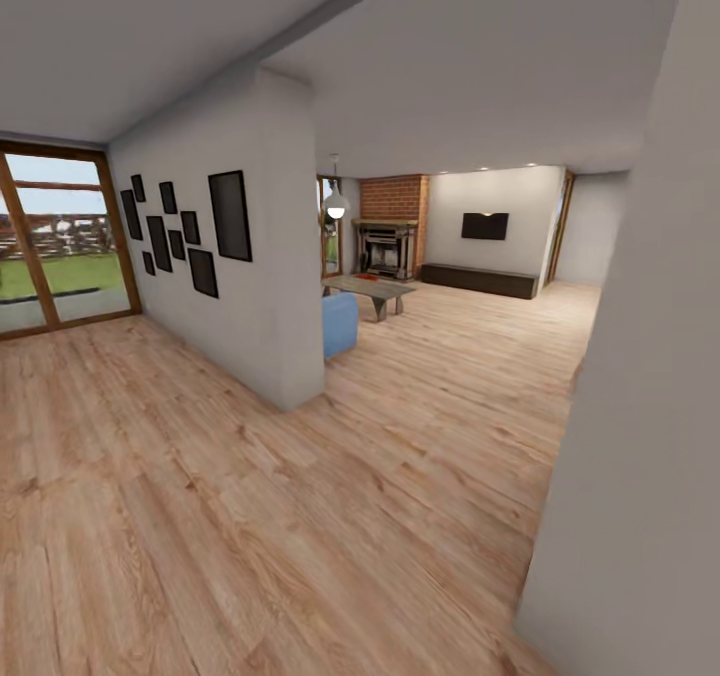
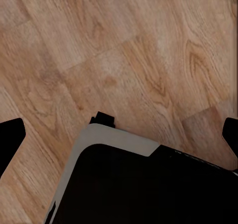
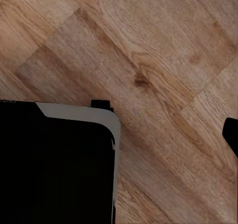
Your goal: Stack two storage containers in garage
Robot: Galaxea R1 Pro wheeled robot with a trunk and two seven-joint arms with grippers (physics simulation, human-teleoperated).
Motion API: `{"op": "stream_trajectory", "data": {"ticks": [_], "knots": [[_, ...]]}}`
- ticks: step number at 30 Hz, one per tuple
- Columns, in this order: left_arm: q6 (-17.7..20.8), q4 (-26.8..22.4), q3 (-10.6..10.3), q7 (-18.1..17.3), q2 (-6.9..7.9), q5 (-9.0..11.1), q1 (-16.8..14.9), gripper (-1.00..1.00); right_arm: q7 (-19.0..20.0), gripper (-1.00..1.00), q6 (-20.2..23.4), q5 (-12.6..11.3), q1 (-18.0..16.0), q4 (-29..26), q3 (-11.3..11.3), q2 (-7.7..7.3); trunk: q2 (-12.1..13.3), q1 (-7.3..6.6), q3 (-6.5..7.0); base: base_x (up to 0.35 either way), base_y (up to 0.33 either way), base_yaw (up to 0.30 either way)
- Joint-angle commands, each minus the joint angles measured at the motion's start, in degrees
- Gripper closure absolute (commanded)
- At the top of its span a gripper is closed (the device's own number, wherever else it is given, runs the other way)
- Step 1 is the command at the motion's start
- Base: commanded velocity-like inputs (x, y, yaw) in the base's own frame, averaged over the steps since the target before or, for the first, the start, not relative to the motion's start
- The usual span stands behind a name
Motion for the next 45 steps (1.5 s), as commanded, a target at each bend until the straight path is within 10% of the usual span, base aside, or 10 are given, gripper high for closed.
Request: {"op": "stream_trajectory", "data": {"ticks": [1,45], "knots": [[-0.2,0.1,0.4,-0.1,0.00,0.0,-0.1,-1.00,0.0,-1.00,-0.3,-0.4,-0.1,0.2,0.5,0.03,-0.1,0.04,-0.09,0.323,0.000,0.002],[0.3,0.1,0.4,-0.1,0.00,0.0,0.0,-1.00,0.0,-1.00,0.1,-0.1,-0.1,0.2,0.8,0.03,-0.1,0.04,-0.09,0.323,0.000,0.000]]}}
